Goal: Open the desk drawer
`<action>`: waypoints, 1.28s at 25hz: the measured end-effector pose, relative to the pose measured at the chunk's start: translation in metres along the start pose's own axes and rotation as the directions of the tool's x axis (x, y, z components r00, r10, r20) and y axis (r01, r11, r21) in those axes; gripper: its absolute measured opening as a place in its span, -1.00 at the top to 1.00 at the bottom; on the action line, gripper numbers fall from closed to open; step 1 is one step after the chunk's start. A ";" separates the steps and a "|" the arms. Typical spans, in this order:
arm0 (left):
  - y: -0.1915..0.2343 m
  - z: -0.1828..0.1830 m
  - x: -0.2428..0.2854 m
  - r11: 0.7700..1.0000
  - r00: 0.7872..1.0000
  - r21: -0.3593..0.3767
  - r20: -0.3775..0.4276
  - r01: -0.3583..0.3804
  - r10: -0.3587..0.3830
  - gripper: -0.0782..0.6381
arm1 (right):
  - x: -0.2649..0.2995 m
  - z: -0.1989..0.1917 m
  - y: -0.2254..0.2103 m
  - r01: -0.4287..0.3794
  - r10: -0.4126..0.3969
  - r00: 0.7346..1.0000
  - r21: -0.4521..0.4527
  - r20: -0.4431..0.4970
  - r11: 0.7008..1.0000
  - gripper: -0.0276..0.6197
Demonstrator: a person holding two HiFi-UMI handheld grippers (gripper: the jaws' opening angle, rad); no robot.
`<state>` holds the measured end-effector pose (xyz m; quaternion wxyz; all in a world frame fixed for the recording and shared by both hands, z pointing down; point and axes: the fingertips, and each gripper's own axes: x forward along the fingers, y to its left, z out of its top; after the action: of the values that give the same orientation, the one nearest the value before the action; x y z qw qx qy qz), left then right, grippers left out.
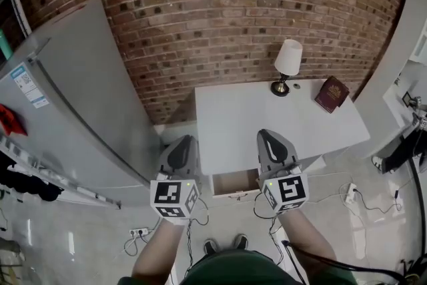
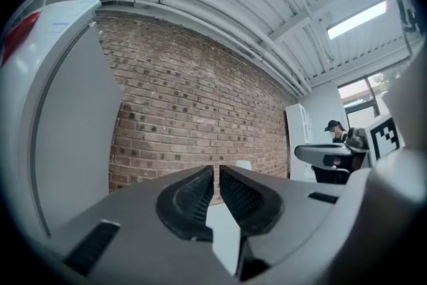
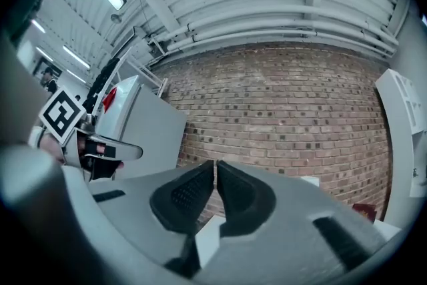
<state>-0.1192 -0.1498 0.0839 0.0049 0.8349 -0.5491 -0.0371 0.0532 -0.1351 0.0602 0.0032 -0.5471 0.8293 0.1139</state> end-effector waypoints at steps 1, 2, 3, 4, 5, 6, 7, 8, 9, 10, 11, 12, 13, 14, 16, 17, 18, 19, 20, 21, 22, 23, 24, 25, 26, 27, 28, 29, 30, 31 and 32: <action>-0.001 0.004 0.000 1.000 1.000 0.002 0.010 0.003 -0.003 0.71 | 0.000 0.002 0.000 -0.001 0.001 1.000 0.002 0.004 1.000 0.87; -0.003 0.008 0.000 1.000 1.000 0.003 0.018 0.006 -0.006 0.71 | 0.000 0.004 0.000 -0.002 0.002 1.000 0.005 0.007 1.000 0.87; -0.004 0.011 0.000 1.000 1.000 0.005 0.025 0.009 -0.009 0.71 | 0.001 0.006 0.000 -0.005 0.005 1.000 0.007 0.011 1.000 0.87; -0.004 0.014 0.001 1.000 0.999 0.007 0.032 0.010 -0.010 0.71 | 0.002 0.008 0.000 -0.009 0.009 1.000 0.010 0.014 1.000 0.87; -0.003 0.016 0.003 1.000 0.999 0.007 0.038 0.010 -0.010 0.71 | 0.004 0.009 0.000 -0.013 0.012 1.000 0.015 0.016 1.000 0.87; -0.002 0.018 0.004 1.000 0.999 0.008 0.043 0.009 -0.010 0.71 | 0.006 0.009 0.000 -0.016 0.015 1.000 0.022 0.015 1.000 0.87; -0.001 0.019 0.004 1.000 0.999 0.008 0.045 0.008 -0.009 0.71 | 0.007 0.007 0.000 -0.019 0.019 1.000 0.030 0.010 0.999 0.87; 0.000 0.020 0.004 1.000 0.999 0.009 0.045 0.007 -0.007 0.71 | 0.008 0.005 0.001 -0.023 0.022 1.000 0.040 0.005 0.999 0.87; 0.001 0.020 0.004 1.000 0.999 0.011 0.045 0.005 -0.006 0.71 | 0.009 0.003 0.001 -0.025 0.025 1.000 0.049 0.000 0.999 0.87; 0.002 0.020 0.004 1.000 0.999 0.011 0.044 0.004 -0.005 0.71 | 0.009 0.001 0.002 -0.026 0.026 1.000 0.056 -0.003 0.998 0.87; 0.002 0.019 0.004 1.000 0.999 0.011 0.043 0.004 -0.005 0.71 | 0.009 -0.001 0.001 -0.026 0.026 1.000 0.062 -0.006 0.998 0.87; 0.003 0.019 0.004 1.000 0.999 0.010 0.041 0.004 -0.004 0.71 | 0.009 -0.003 0.001 -0.025 0.025 1.000 0.067 -0.008 0.997 0.87; 0.003 0.019 0.005 1.000 0.999 0.007 0.039 0.004 -0.004 0.71 | 0.009 -0.004 0.001 -0.025 0.025 1.000 0.072 -0.010 0.997 0.87; 0.003 0.018 0.005 1.000 0.999 0.005 0.037 0.004 -0.004 0.71 | 0.009 -0.005 0.001 -0.027 0.027 1.000 0.075 -0.011 0.997 0.87; 0.002 0.017 0.007 1.000 0.999 0.002 0.035 0.003 -0.003 0.71 | 0.010 -0.005 0.000 -0.036 0.036 0.999 0.079 -0.010 0.996 0.87; 0.001 0.017 0.008 1.000 0.999 0.003 0.035 0.003 -0.003 0.71 | 0.010 -0.005 -0.001 -0.041 0.042 0.999 0.079 -0.010 0.996 0.87; 0.000 0.017 0.009 1.000 0.999 0.004 0.035 0.003 -0.003 0.71 | 0.010 -0.006 -0.001 -0.045 0.046 0.999 0.080 -0.009 0.996 0.87; -0.002 0.017 0.010 1.000 0.999 0.005 0.036 0.003 -0.003 0.71 | 0.010 -0.007 -0.002 -0.048 0.049 0.999 0.081 -0.010 0.996 0.87; -0.002 0.017 0.011 1.000 0.999 0.005 0.036 0.003 -0.004 0.71 | 0.010 -0.008 -0.003 -0.049 0.050 0.999 0.083 -0.011 0.995 0.87; -0.002 0.017 0.011 1.000 0.999 0.005 0.036 0.003 -0.004 0.71 | 0.011 -0.009 -0.003 -0.050 0.051 0.999 0.087 -0.012 0.995 0.87; -0.002 0.017 0.011 1.000 0.999 0.004 0.036 0.004 -0.004 0.71 | 0.011 -0.011 -0.003 -0.051 0.053 0.999 0.091 -0.014 0.995 0.87; -0.002 0.016 0.011 1.000 0.999 0.002 0.035 0.005 -0.005 0.71 | 0.011 -0.013 -0.003 -0.053 0.055 0.998 0.095 -0.017 0.994 0.87; -0.003 0.016 0.011 1.000 0.999 0.000 0.035 0.005 -0.005 0.71 | 0.010 -0.014 -0.002 -0.056 0.058 0.998 0.098 -0.019 0.994 0.87; -0.003 0.015 0.011 1.000 0.999 -0.003 0.033 0.005 -0.005 0.71 | 0.010 -0.016 -0.002 -0.060 0.063 0.998 0.102 -0.021 0.993 0.87; -0.004 0.014 0.010 1.000 0.999 -0.006 0.032 0.005 -0.005 0.71 | 0.010 -0.017 -0.001 -0.065 0.068 0.997 0.106 -0.023 0.992 0.87; -0.005 0.013 0.010 1.000 1.000 -0.008 0.030 0.005 -0.005 0.71 | 0.009 -0.018 -0.001 -0.069 0.072 0.997 0.109 -0.024 0.992 0.87; -0.007 0.012 0.010 1.000 1.000 -0.009 0.028 0.005 -0.005 0.71 | 0.009 -0.019 0.000 -0.072 0.075 0.997 0.112 -0.023 0.991 0.87; -0.008 0.011 0.010 1.000 1.000 -0.010 0.026 0.005 -0.005 0.71 | 0.008 -0.019 -0.001 -0.075 0.078 0.997 0.114 -0.022 0.991 0.87; -0.009 0.010 0.011 1.000 1.000 -0.011 0.025 0.004 -0.004 0.71 | 0.008 -0.020 -0.001 -0.077 0.080 0.997 0.116 -0.021 0.990 0.87; -0.010 0.009 0.011 1.000 1.000 -0.011 0.023 0.003 -0.003 0.71 | 0.008 -0.020 -0.002 -0.079 0.082 0.996 0.119 -0.020 0.990 0.88; -0.011 0.008 0.011 1.000 1.000 -0.012 0.021 0.002 -0.002 0.71 | 0.007 -0.021 -0.002 -0.080 0.083 0.996 0.121 -0.020 0.989 0.88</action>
<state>-0.1057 -0.1553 0.0744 0.0041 0.8350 -0.5480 -0.0492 0.0548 -0.1466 0.0788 0.0211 -0.5131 0.8562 0.0567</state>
